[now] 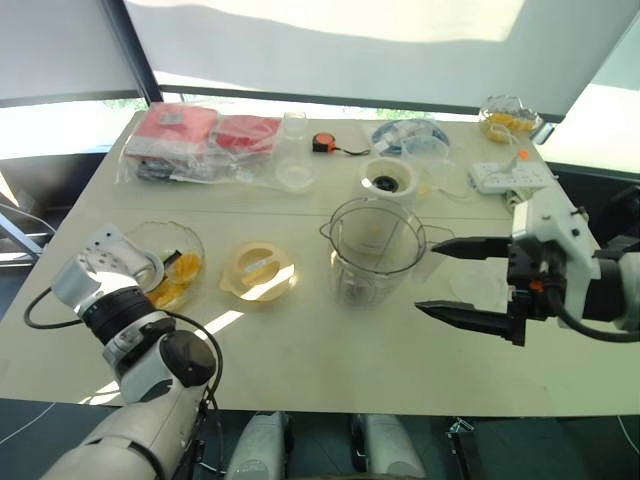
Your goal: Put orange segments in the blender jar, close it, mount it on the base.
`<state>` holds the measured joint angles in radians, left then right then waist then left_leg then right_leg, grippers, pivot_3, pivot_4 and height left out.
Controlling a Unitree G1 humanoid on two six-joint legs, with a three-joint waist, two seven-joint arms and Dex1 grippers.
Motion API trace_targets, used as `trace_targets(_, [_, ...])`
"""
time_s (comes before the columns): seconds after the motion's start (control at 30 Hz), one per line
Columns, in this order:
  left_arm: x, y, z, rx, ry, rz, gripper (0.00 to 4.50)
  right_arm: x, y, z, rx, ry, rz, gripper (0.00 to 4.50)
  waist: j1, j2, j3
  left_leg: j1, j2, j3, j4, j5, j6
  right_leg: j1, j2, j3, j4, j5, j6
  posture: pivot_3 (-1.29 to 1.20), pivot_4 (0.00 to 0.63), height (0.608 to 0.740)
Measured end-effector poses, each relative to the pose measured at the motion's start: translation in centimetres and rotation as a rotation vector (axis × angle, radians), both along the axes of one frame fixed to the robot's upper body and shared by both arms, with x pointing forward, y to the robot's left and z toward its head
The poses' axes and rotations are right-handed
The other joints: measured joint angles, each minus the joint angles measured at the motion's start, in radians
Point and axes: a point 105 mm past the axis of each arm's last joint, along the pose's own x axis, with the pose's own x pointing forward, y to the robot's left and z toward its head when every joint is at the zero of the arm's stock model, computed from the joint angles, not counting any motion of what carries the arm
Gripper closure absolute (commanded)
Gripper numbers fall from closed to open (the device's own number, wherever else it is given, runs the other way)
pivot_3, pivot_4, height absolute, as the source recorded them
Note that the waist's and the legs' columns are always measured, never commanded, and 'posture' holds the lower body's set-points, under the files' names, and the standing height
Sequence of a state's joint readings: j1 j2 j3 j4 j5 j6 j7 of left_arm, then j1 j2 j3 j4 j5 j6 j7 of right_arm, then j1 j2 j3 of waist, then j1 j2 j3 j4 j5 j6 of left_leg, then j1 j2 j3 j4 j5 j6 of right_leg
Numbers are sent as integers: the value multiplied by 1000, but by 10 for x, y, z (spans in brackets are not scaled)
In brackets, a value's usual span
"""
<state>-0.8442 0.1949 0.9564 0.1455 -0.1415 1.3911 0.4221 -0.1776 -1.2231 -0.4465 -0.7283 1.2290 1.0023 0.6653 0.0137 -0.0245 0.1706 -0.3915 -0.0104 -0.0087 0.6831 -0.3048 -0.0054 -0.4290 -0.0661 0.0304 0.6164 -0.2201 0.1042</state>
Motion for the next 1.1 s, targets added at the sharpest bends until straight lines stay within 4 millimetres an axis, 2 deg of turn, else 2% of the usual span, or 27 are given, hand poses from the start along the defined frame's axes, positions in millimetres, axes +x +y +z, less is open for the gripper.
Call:
trace_targets(0.17, [-13, 4, 31, 92, -22, -33, 4455, 3, -2, -2, 7, 3, -9, 0, 0, 0, 0, 0, 0, 0, 0, 0, -1, 0, 0, 0, 0, 0, 0, 0, 150, 740])
trace_targets(0.3, [-19, 14, 54, 195, -58, -71, 4455, 6, -3, -8, 39, 33, -16, 0, 0, 0, 0, 0, 0, -1, 0, 1, -2, 0, 1, -1, 0, 0, 0, 0, 150, 740])
trace_targets(0.37, [-17, 16, 61, 243, -80, -150, 4455, 8, -4, -10, 56, 37, -20, 0, -2, 0, 0, 0, 0, -1, 0, 2, -3, 0, 1, -1, 1, 0, -1, 0, 150, 740])
trace_targets(0.4, [-15, 15, 72, 305, -104, -275, 4455, 8, -5, -12, 75, 46, -27, 0, -2, -2, 1, 0, 1, -1, -1, 2, -4, -1, 2, -1, 1, 0, -2, 0, 150, 740])
trace_targets(0.5, [-7, -14, 116, 442, -196, -653, 4455, 10, -10, -19, 113, 80, -59, 0, 1, -4, 2, -1, 1, -3, -1, 3, -5, -1, 1, -2, 0, -1, -7, 0, 150, 740])
trace_targets(0.57, [-8, -44, 148, 507, -278, -920, 4455, 11, -16, -23, 134, 94, -94, 0, 2, -2, 2, -1, 1, -3, -1, 3, -5, 0, -1, -2, -3, -1, -8, 0, 150, 740])
trace_targets(0.6, [-8, -54, 159, 525, -317, -994, 4455, 11, -18, -24, 139, 94, -105, 0, 1, -2, 2, -1, 0, -2, -1, 3, -5, 0, -2, -2, -3, -1, -8, 0, 150, 740])
trace_targets(0.7, [-6, -97, 195, 586, -462, -1293, 4455, 11, -26, -32, 169, 103, -165, 0, 0, -1, 2, -1, 0, -2, -2, 3, -5, 0, -2, -2, -4, -1, -8, 0, 150, 740])
trace_targets(0.77, [-7, -130, 217, 595, -581, -1504, 4455, 11, -31, -43, 192, 117, -212, 0, 1, -1, 2, -2, 0, -2, -2, 3, -4, 0, -2, -3, -4, -1, -8, 0, 150, 740])
trace_targets(0.8, [-7, -154, 227, 554, -662, -1637, 4455, 9, -34, -50, 203, 123, -248, 0, 4, 1, 2, -2, 0, -1, -2, 3, -4, 0, -1, -3, -4, -1, -8, 0, 150, 740])
trace_targets(0.87, [-10, -186, 238, 474, -770, -1828, 4455, 6, -34, -59, 214, 132, -280, 0, 5, 2, 3, -2, 0, -1, -1, 3, -3, 0, 1, -4, -4, -1, -8, 0, 150, 740])
trace_targets(0.93, [-15, -207, 239, 356, -821, -1980, 4455, 2, -34, -61, 221, 115, -306, 0, -3, 4, 3, -1, 0, 1, -1, 3, -1, 0, 5, -3, -3, -1, -7, 0, 150, 740])
trace_targets(1.03, [-23, -225, 233, 193, -852, -2163, 4455, -2, -32, -58, 247, 80, -342, 0, -17, 5, 4, -1, 2, 3, -1, 2, 0, 0, 9, -2, -2, -1, -7, 0, 150, 740])
trace_targets(1.1, [-23, -233, 223, 146, -831, -2266, 4455, -5, -29, -50, 290, 45, -355, 0, -22, 5, 4, -1, 2, 3, 0, 2, 0, 0, 10, -2, -2, -1, -7, 0, 150, 740])
